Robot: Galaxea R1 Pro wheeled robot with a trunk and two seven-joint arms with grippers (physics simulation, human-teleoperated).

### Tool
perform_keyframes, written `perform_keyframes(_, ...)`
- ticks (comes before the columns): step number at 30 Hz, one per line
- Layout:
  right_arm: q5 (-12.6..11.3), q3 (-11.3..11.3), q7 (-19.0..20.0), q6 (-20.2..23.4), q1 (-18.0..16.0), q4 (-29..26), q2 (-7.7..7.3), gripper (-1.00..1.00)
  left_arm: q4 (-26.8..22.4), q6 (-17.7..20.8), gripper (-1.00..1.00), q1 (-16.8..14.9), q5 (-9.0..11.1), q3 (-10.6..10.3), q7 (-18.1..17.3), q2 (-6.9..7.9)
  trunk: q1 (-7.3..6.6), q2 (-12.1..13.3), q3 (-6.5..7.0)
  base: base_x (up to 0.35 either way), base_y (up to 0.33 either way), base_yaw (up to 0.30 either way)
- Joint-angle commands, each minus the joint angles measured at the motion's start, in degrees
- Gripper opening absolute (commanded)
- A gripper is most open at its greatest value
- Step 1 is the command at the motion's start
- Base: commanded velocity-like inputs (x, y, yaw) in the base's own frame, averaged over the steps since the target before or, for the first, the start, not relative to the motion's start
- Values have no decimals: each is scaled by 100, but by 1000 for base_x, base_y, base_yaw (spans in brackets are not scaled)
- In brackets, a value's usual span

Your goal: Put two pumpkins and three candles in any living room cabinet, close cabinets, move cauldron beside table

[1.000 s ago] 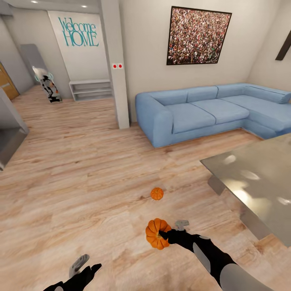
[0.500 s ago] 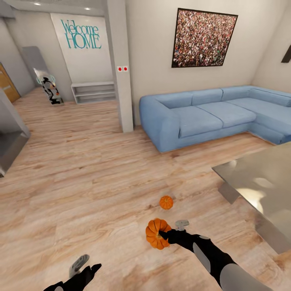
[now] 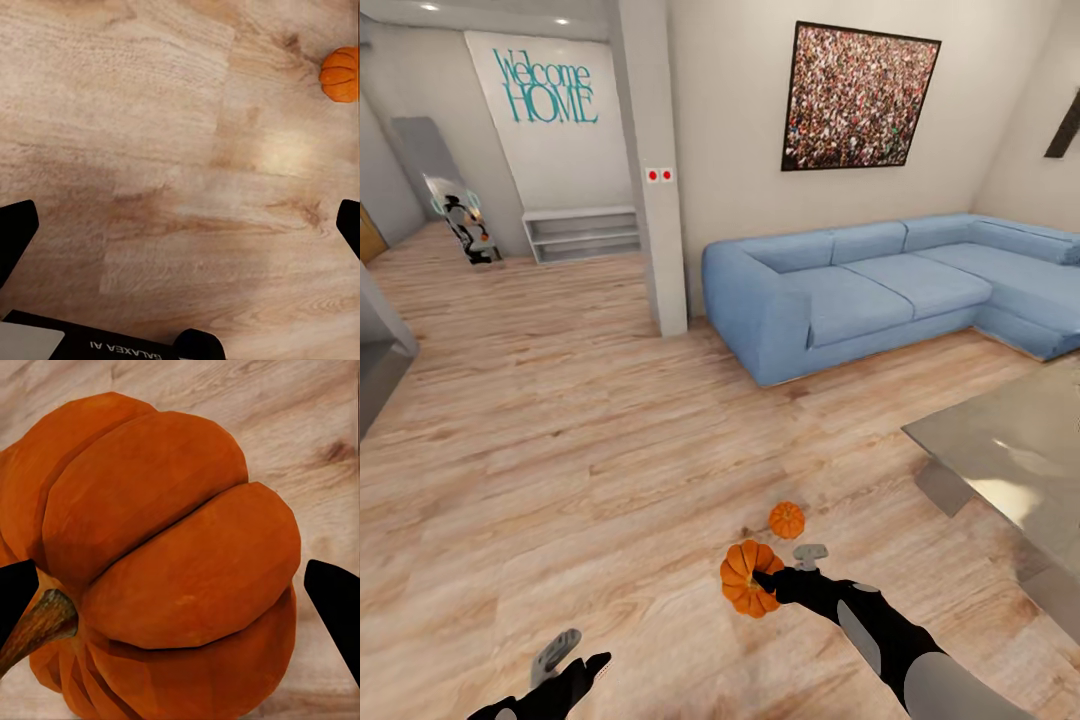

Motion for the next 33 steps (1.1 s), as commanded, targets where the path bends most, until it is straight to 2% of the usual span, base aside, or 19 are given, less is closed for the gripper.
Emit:
perform_keyframes(1,-78,23,-3,40,-5,-11,-4,-100,-2,18,100,-1,49,-15,1,5,2,-2,0,243,261,-240)
perform_keyframes(25,-107,23,-3,40,-5,-11,-4,-100,-2,18,100,-1,49,-15,1,5,2,-2,94,243,261,-258)
perform_keyframes(33,-111,22,-3,40,-5,-11,-4,-100,-2,16,100,-1,49,-15,1,5,2,-2,120,244,185,-263)
